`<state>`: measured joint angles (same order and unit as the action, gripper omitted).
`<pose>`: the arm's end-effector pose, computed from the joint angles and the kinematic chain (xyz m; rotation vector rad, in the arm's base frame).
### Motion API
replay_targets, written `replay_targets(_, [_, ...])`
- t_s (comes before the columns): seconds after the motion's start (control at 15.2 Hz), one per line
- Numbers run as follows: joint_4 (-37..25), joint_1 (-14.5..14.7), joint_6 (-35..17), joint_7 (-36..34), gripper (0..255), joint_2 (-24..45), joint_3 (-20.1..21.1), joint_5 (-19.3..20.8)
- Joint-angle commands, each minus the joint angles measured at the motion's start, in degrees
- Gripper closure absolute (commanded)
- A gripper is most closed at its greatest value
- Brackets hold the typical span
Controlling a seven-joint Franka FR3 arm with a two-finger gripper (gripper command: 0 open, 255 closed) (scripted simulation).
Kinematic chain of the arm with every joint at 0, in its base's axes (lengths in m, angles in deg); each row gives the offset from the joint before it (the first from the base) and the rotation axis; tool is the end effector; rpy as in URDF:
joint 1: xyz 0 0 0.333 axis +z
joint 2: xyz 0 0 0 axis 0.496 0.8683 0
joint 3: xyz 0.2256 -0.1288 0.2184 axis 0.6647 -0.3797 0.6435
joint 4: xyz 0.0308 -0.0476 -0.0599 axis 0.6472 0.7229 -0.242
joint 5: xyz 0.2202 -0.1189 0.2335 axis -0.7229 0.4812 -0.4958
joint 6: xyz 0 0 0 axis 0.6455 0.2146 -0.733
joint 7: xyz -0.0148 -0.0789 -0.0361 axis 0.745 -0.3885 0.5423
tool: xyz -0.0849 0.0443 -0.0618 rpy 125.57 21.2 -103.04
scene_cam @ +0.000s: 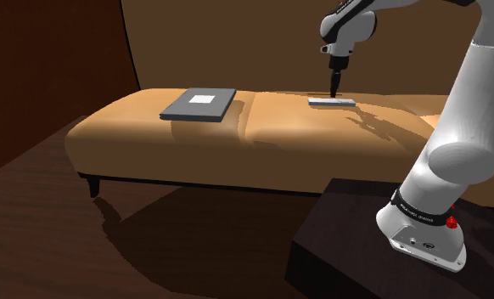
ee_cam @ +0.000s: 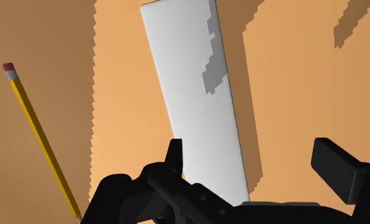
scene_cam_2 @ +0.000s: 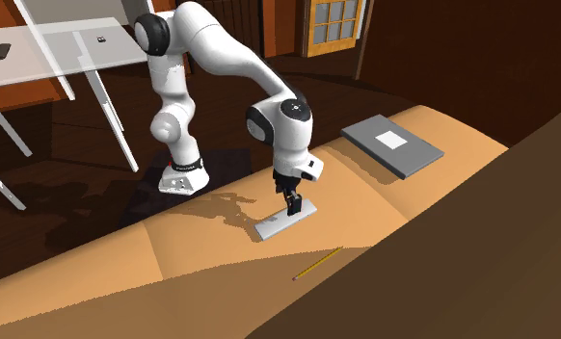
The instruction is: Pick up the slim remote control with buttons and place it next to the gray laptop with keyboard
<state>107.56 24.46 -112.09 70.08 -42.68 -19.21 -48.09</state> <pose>0.3866 -0.3379 0.4213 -2.9990 -0.5269 0.0614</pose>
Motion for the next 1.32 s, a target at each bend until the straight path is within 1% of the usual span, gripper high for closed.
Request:
replay_targets(0.0, [-4.2, -1.9, -0.1, 4.5, 0, 5.4, 0.0, -3.9])
replay_targets(0.53, [-1.1, -2.6, -5.2, 6.1, 0, 8.2, 1.1, -6.3])
replay_targets(0.99, [-1.2, -2.6, -5.2, 6.1, 0, 8.1, 1.1, -6.3])
replay_targets(1.06, [-1.2, -2.6, -5.2, 6.1, 255, 8.1, 1.1, -6.3])
replay_targets(1.25, [-1.1, -2.6, -5.2, 6.1, 255, 8.1, 1.1, -6.2])
